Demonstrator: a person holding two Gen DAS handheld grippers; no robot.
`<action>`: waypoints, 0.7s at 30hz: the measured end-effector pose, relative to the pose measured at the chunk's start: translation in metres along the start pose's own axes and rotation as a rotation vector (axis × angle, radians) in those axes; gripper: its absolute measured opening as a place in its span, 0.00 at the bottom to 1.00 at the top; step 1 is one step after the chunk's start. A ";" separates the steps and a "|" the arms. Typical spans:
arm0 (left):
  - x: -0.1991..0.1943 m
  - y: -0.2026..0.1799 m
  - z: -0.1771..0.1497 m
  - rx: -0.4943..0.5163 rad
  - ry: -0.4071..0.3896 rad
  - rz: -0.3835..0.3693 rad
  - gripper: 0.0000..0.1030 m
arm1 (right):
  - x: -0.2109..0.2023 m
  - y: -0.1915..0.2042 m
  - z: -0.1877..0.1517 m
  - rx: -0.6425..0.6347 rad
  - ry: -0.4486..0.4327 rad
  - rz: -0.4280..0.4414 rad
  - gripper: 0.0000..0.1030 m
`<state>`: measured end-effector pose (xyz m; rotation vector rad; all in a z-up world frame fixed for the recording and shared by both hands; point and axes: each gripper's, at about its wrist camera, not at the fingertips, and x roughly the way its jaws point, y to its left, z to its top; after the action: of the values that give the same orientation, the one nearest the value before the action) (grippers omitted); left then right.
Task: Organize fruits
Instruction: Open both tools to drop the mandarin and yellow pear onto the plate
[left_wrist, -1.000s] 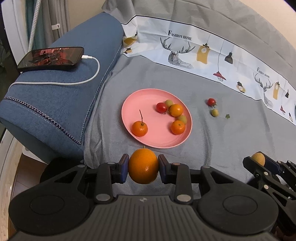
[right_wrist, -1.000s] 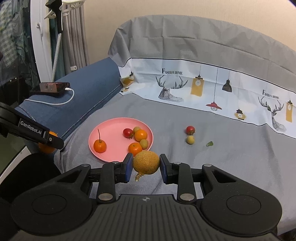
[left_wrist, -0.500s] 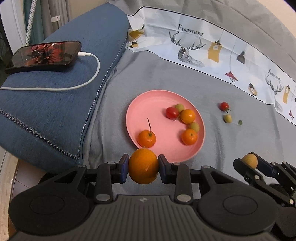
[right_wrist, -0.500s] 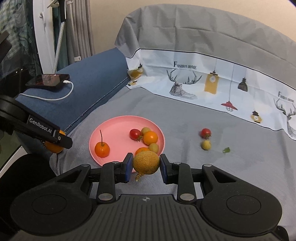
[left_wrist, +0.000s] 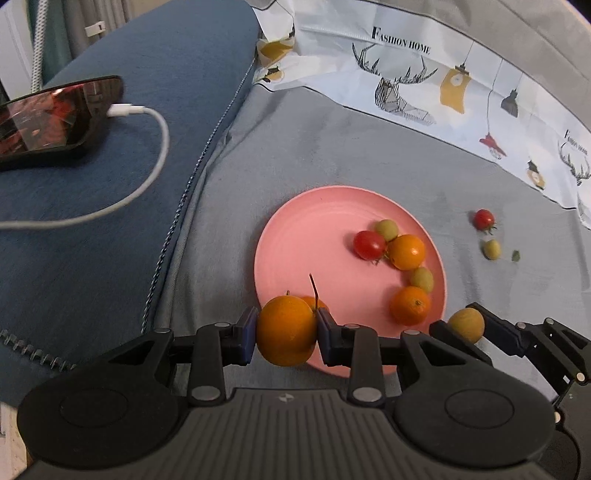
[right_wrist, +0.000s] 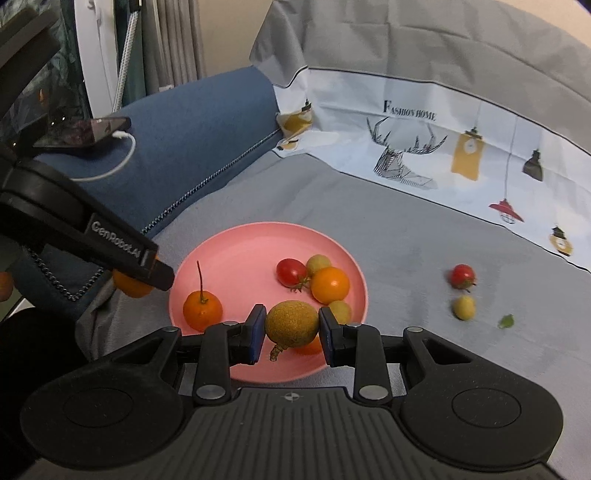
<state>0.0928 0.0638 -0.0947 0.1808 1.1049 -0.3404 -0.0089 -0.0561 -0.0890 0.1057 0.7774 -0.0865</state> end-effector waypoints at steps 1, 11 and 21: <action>0.004 -0.001 0.002 0.003 0.005 0.002 0.36 | 0.005 0.000 0.000 -0.001 0.004 0.002 0.31; 0.036 -0.012 0.019 0.028 0.031 0.015 0.36 | 0.037 -0.010 0.001 0.004 0.040 0.017 0.31; 0.043 -0.016 0.032 0.033 0.000 0.036 0.79 | 0.055 -0.012 0.007 -0.052 0.031 0.054 0.39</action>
<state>0.1317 0.0310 -0.1187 0.2296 1.0952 -0.3263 0.0334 -0.0709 -0.1235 0.0785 0.8066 -0.0135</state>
